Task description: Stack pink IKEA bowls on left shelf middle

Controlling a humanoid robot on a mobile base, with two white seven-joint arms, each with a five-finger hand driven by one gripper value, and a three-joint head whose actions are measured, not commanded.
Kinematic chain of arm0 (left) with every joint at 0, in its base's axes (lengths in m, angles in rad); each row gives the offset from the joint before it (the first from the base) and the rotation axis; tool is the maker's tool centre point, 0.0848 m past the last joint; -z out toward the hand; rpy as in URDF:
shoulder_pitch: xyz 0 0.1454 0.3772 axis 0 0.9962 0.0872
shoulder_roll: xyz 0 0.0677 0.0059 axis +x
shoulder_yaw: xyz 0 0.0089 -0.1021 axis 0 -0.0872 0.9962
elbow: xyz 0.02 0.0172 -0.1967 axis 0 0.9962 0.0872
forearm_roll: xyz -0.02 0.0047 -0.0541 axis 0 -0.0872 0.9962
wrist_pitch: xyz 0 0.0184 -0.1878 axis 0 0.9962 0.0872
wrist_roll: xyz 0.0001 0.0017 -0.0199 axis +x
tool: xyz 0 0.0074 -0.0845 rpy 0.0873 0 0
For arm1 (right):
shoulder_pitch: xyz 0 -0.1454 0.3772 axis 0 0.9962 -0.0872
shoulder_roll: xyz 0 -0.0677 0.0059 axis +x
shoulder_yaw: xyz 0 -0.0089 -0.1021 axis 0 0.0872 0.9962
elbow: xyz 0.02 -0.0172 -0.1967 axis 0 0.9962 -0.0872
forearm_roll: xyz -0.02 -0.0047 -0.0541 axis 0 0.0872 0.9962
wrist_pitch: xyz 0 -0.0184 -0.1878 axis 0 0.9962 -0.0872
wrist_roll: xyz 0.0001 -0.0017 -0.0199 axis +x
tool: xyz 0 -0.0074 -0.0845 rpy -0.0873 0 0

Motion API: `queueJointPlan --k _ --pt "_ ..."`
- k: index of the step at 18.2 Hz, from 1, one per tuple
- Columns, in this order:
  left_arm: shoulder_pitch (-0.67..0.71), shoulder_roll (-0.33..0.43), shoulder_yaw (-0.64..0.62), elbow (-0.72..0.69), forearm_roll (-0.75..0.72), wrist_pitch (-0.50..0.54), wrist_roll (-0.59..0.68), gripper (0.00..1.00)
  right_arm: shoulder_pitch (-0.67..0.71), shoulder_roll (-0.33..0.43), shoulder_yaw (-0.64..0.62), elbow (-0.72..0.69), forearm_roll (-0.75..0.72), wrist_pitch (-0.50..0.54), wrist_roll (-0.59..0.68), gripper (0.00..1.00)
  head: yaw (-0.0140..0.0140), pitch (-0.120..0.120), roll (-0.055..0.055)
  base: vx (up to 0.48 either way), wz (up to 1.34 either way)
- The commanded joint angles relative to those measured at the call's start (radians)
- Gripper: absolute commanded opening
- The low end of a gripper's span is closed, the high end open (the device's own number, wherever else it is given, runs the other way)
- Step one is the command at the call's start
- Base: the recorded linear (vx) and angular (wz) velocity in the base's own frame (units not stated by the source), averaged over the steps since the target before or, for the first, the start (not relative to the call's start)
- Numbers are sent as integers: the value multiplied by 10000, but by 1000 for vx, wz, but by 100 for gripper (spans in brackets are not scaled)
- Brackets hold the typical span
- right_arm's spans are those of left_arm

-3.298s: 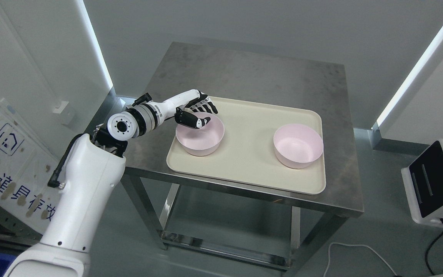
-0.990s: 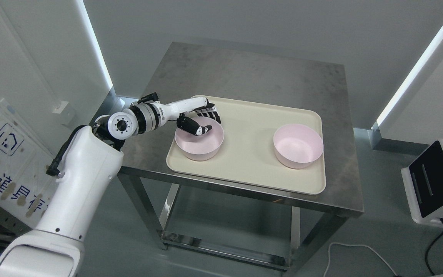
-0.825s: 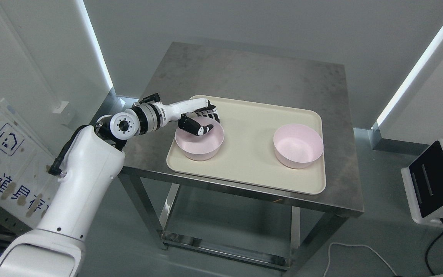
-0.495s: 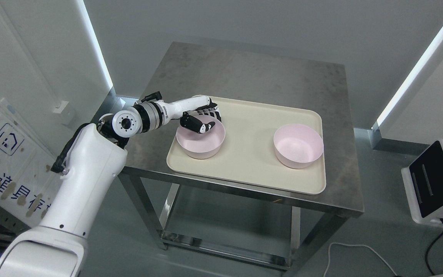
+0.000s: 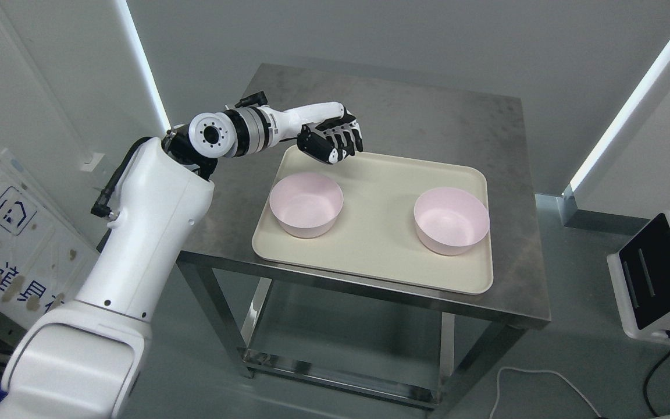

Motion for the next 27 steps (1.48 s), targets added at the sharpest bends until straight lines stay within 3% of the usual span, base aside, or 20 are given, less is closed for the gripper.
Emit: queueJointPlan --k 1,3,4,5,7,9,11,15,20,23,27 --pt "-518 -270 -1210 150 554 62 -20 2 15 -175 -107 -337 0 8 4 100 0 0 0 0 0" --pt "-472 -144 -1162 135 523 -183 -35 3 15 -175 -107 -337 0 -7 4 100 0 0 0 0 0" --pt "-380 546 -1193 134 523 -534 -20 5 15 -175 -107 -337 0 -7 4 100 0 0 0 0 0" --pt "-228 1114 -1254 89 523 -1129 -35 17 31 -175 -107 -337 0 -7 4 100 0 0 0 0 0" --pt "171 1624 -1270 -49 462 -1838 -96 56 15 -175 -107 -337 0 -7 4 100 0 0 0 1 -5" --pt "249 1947 -1285 -157 172 -1963 -127 66 15 -175 -107 -337 0 -7 4 100 0 0 0 1 -5" --pt "295 2055 -1438 -142 -272 -1964 -188 68 15 -175 -107 -337 0 -7 4 100 0 0 0 0 0" --pt "342 1827 -1484 255 -1408 -1841 -204 67 15 -175 -107 -337 0 -7 4 100 0 0 0 0 0" --pt "188 876 -1469 1345 -2344 -1810 -204 59 15 -175 -107 -337 0 -7 4 100 0 0 0 0 0" --pt "188 721 -1363 1408 -2438 -1810 -204 31 15 -175 -107 -337 0 -7 4 100 0 0 0 0 0" --pt "203 446 -598 1500 -2422 -1902 -173 9 15 -175 -107 -337 0 -7 4 100 0 0 0 0 0"
